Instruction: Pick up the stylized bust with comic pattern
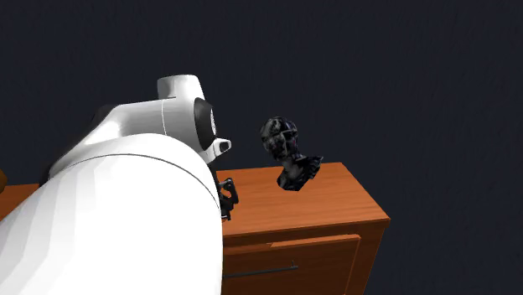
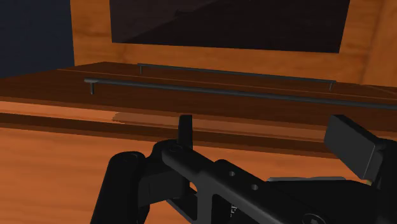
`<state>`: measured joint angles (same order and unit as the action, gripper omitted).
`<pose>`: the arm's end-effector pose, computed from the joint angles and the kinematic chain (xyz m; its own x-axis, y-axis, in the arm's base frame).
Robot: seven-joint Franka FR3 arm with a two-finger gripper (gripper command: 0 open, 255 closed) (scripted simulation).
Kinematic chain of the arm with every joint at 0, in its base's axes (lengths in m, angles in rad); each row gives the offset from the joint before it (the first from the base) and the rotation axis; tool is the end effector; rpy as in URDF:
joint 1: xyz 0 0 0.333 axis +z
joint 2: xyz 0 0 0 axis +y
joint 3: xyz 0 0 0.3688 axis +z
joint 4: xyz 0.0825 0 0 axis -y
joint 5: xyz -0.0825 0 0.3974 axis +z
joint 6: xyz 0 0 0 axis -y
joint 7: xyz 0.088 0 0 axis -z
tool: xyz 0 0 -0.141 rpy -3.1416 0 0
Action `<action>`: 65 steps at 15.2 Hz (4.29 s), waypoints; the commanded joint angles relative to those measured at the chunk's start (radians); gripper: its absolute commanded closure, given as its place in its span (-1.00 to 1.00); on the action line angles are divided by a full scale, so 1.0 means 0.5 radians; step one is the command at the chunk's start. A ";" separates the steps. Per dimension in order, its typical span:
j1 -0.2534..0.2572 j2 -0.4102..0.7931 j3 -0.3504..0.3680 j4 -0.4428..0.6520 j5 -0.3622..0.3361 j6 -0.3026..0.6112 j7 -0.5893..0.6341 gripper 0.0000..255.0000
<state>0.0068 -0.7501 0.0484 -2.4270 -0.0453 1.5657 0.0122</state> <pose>0.2845 0.0127 0.5492 0.9935 0.0259 -0.1105 0.0348 -0.9962 0.0793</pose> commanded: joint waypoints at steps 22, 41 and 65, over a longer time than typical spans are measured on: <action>0.198 0.682 -1.662 0.541 0.849 0.713 -1.458 -1.00; 0.187 2.037 -2.451 1.065 2.343 -0.062 -2.555 1.00; 0.263 1.854 -2.518 1.300 2.205 -0.164 -2.250 1.00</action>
<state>0.1351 0.1807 -1.2154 -1.7881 1.0464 1.4895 -1.1206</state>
